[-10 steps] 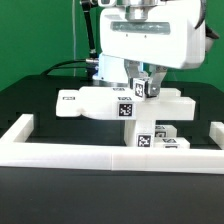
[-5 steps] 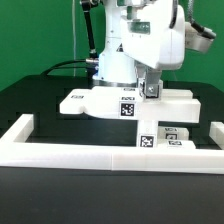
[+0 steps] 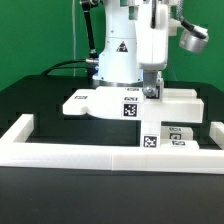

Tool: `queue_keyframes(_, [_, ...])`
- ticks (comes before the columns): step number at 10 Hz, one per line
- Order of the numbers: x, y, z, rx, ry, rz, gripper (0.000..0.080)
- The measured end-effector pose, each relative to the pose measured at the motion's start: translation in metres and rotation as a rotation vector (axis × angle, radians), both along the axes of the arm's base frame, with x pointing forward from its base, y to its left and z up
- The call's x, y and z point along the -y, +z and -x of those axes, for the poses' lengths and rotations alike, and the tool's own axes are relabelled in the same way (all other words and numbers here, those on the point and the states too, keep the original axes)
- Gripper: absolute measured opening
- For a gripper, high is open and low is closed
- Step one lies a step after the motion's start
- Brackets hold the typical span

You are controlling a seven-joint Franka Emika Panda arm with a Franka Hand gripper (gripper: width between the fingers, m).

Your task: Assemble chair

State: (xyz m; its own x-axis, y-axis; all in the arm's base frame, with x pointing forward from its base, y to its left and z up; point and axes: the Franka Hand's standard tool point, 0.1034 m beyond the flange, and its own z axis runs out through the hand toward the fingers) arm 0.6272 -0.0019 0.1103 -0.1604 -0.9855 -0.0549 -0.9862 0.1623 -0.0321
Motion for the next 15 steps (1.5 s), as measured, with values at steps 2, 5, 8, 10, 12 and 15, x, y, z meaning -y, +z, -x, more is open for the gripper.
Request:
queue_keyframes(2, [-0.003, 0.000, 0.000, -0.004, -0.089, -0.007, 0.0287])
queue_keyframes(5, [-0.008, 0.000, 0.000, -0.011, -0.225, -0.021, 0.0287])
queue_keyframes(8, [-0.010, 0.000, 0.002, -0.022, -0.309, -0.025, 0.0287])
queue_keyframes(10, [-0.011, -0.001, 0.002, -0.022, -0.293, -0.024, 0.0363])
queue_keyframes(12, [-0.016, 0.004, 0.001, -0.010, -0.299, -0.028, 0.0514])
queue_keyframes(15, [-0.021, 0.012, 0.006, 0.008, -0.306, -0.044, 0.0648])
